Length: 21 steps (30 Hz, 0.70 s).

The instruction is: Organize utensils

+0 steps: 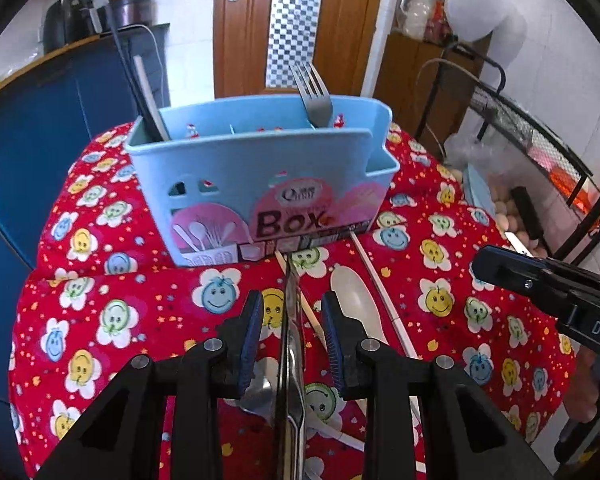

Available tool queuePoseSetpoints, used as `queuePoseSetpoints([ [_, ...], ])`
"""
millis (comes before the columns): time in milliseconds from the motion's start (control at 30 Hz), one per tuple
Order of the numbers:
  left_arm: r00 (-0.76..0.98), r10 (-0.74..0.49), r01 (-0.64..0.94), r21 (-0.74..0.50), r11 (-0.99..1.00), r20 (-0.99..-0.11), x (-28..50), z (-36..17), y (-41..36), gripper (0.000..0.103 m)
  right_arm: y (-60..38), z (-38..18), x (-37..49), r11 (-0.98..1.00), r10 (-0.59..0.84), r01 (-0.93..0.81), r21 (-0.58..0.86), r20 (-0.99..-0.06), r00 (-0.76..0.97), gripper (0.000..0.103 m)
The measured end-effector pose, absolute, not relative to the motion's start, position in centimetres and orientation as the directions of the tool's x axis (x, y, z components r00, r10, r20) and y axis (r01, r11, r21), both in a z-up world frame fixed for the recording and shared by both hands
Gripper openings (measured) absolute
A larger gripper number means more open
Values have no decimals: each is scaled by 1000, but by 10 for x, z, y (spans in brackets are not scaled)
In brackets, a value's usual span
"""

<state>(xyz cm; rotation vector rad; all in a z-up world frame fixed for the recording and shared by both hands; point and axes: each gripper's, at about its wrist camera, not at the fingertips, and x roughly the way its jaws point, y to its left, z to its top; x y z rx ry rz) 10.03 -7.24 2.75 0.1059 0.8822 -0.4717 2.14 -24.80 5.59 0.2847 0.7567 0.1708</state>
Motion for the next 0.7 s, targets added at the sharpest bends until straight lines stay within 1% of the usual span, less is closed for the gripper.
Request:
queuePoseSetpoints([
  [133, 511, -353, 454, -103, 885, -784, 106, 18, -80, 31, -253, 51, 21, 945, 256, -42, 323, -655, 711, 19],
  [200, 498, -354, 457, -108, 883, -791, 109, 14, -82, 28, -256, 49, 21, 944, 256, -38, 327, -656, 709, 19],
  [267, 483, -357, 459, -116, 881, -800, 112, 10, -83, 16, -258, 48, 21, 943, 257, -36, 331, -658, 708, 19],
  [300, 474, -361, 459, -125, 880, -803, 114, 8, -83, 13, -258, 47, 21, 943, 258, -35, 332, -658, 707, 19],
  [367, 461, -369, 457, -140, 878, -807, 116, 6, -84, 5, -260, 45, 21, 942, 259, -33, 335, -660, 705, 19],
  [533, 461, -383, 456, -157, 876, -801, 116, 5, -81, 2, -260, 42, 23, 942, 260, -33, 334, -667, 698, 19],
  [700, 490, -423, 444, -199, 873, -762, 111, 20, -67, 2, -256, 42, 25, 944, 262, -37, 329, -671, 694, 19],
])
